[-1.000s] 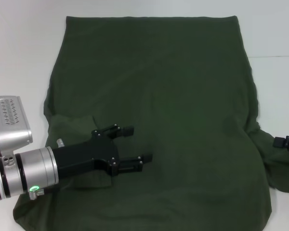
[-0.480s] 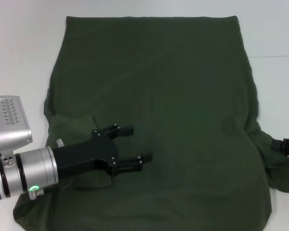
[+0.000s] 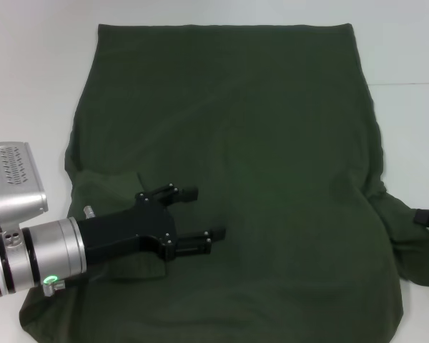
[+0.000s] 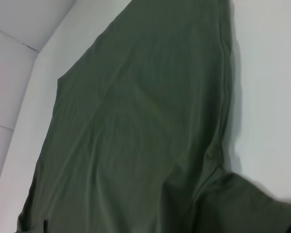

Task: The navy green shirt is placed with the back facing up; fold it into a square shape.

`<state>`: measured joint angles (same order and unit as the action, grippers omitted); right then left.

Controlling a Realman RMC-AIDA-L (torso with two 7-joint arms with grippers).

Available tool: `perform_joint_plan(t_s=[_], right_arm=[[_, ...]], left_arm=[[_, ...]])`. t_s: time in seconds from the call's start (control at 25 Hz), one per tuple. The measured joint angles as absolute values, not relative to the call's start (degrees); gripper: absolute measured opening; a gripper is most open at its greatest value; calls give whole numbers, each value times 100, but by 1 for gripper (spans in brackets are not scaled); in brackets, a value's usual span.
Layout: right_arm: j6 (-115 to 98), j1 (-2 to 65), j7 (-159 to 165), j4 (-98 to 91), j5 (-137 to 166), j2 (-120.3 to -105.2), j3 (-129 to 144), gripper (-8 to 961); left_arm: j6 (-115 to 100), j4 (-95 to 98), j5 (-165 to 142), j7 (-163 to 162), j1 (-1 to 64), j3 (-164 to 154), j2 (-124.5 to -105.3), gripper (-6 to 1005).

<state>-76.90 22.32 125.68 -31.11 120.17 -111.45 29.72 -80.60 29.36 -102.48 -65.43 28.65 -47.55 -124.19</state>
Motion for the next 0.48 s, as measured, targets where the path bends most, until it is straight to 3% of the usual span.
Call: perform_joint_plan(t_s=[0.32, 0.48], right_arm=[[-7675, 2246, 12438, -3142, 12014, -11181, 2668, -1], [-7700, 2261, 12335, -3160, 12014, -11107, 2368, 1]], left_arm=[[-8058, 2935, -10248, -6540, 2866, -4754, -12419, 908], [-8051, 2935, -10247, -6539, 2860, -4750, -12419, 908]])
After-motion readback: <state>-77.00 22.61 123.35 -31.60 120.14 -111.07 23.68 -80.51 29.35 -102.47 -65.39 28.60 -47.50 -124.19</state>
